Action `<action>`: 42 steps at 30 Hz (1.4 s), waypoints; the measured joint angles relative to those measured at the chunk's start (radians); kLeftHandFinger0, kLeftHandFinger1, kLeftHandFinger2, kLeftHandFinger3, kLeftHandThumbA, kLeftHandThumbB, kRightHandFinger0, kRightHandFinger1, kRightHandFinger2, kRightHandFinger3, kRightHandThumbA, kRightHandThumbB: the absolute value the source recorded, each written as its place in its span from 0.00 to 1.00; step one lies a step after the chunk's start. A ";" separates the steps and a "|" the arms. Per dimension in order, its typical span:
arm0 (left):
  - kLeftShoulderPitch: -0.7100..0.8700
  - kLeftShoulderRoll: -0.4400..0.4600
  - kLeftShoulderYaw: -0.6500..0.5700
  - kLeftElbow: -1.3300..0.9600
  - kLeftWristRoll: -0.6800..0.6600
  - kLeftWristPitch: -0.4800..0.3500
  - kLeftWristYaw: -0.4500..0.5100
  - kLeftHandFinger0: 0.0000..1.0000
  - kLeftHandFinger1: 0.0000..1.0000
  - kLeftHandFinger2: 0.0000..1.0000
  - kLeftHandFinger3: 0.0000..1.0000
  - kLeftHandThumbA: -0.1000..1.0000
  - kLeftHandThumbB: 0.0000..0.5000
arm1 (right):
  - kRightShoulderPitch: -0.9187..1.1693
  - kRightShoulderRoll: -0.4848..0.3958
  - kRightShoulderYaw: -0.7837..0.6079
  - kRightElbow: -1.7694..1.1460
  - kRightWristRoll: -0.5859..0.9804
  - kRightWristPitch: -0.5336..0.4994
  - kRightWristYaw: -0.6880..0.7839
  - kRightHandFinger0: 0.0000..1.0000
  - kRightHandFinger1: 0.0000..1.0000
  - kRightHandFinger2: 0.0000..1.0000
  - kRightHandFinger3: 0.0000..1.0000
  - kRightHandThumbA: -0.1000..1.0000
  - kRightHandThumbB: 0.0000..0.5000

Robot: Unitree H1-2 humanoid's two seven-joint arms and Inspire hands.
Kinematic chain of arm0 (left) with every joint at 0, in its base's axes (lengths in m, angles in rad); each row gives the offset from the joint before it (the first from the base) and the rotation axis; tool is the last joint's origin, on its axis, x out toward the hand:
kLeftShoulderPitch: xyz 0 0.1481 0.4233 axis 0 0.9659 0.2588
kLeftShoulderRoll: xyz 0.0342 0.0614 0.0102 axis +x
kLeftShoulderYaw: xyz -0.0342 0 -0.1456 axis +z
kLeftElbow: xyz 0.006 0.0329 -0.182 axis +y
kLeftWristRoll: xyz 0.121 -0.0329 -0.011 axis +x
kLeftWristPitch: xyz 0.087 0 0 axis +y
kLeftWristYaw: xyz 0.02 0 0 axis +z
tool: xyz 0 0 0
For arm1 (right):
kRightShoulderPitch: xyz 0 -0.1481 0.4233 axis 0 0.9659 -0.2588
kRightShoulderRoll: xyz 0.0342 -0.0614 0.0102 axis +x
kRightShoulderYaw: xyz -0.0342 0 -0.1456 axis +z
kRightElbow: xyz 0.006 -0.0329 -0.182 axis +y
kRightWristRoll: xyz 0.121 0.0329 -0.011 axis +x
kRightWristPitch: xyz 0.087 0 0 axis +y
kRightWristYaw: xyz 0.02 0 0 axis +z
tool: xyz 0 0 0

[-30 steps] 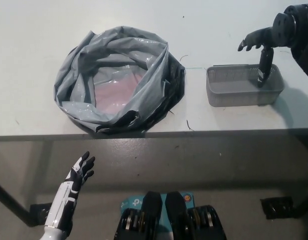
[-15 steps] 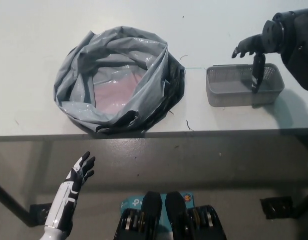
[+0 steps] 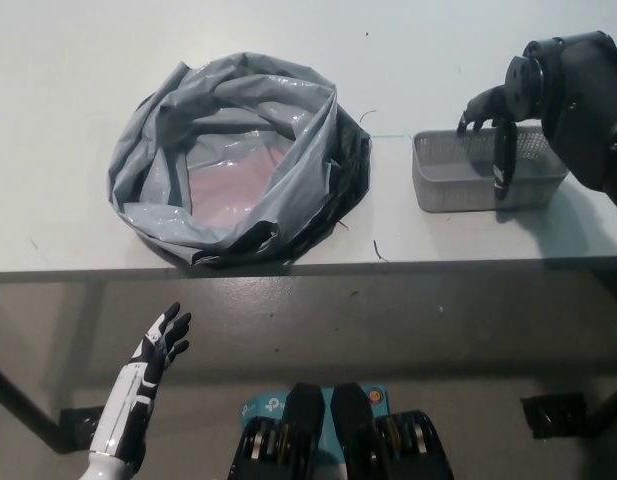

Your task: Use the right hand to pick up a small rectangular container and put it into a plastic bag and lift the bag

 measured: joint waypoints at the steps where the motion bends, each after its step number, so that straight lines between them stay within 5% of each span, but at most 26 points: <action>1: 0.000 0.000 0.000 0.000 0.000 0.000 0.000 1.00 1.00 1.00 1.00 1.00 0.47 | -0.002 0.003 -0.001 0.008 -0.001 0.000 -0.005 1.00 1.00 1.00 1.00 1.00 1.00; 18: -0.012 0.002 0.001 -0.001 -0.007 0.001 -0.005 1.00 1.00 1.00 1.00 1.00 0.49 | -0.015 0.065 -0.020 0.238 -0.017 -0.108 -0.211 1.00 1.00 1.00 1.00 1.00 1.00; 25: -0.018 0.002 0.001 -0.001 -0.015 0.001 -0.005 1.00 1.00 1.00 1.00 1.00 0.48 | -0.003 0.083 -0.068 0.278 -0.006 -0.114 -0.258 1.00 1.00 1.00 1.00 0.89 1.00; 30: -0.019 0.002 0.001 0.000 -0.020 0.001 -0.005 1.00 1.00 1.00 1.00 1.00 0.47 | -0.001 0.093 -0.081 0.301 -0.005 -0.113 -0.288 1.00 1.00 1.00 1.00 0.57 0.96; 31: -0.020 0.002 0.001 0.000 -0.020 0.001 -0.005 1.00 1.00 1.00 1.00 1.00 0.47 | 0.001 0.096 -0.084 0.307 -0.005 -0.113 -0.310 0.95 1.00 1.00 1.00 0.19 0.43; 32: -0.020 0.002 0.001 0.000 -0.020 0.001 -0.005 1.00 1.00 1.00 1.00 1.00 0.47 | 0.003 0.098 -0.085 0.308 -0.005 -0.112 -0.321 0.75 0.82 0.95 1.00 0.10 0.68; 33: -0.021 0.003 0.001 0.000 -0.021 0.001 -0.005 1.00 1.00 1.00 1.00 1.00 0.48 | 0.010 0.099 -0.088 0.308 -0.005 -0.116 -0.353 0.23 0.37 0.50 0.79 0.00 0.52; 35: -0.020 0.002 0.001 0.000 -0.021 0.001 -0.005 1.00 1.00 1.00 1.00 1.00 0.48 | 0.015 0.100 -0.089 0.308 -0.006 -0.120 -0.374 0.00 0.13 0.28 0.43 0.00 0.40; 36: -0.020 0.003 0.001 0.000 -0.021 0.002 -0.005 1.00 1.00 1.00 1.00 1.00 0.48 | 0.020 0.099 -0.089 0.307 -0.007 -0.128 -0.409 0.00 0.15 0.30 0.40 0.00 0.40; 37: -0.020 0.002 0.001 0.000 -0.021 0.003 -0.005 1.00 1.00 1.00 1.00 1.00 0.48 | 0.023 0.099 -0.089 0.307 -0.007 -0.132 -0.422 0.17 0.33 0.44 0.46 0.00 0.41; 41: -0.021 0.002 0.001 0.001 -0.021 0.004 -0.005 1.00 1.00 1.00 1.00 1.00 0.47 | 0.050 0.099 -0.089 0.305 -0.008 -0.160 -0.504 0.13 0.28 0.40 0.45 0.00 0.42; 42: -0.021 0.002 0.001 0.001 -0.021 0.004 -0.005 1.00 1.00 1.00 1.00 1.00 0.47 | 0.050 0.099 -0.089 0.305 -0.008 -0.164 -0.516 0.18 0.35 0.47 0.48 0.00 0.41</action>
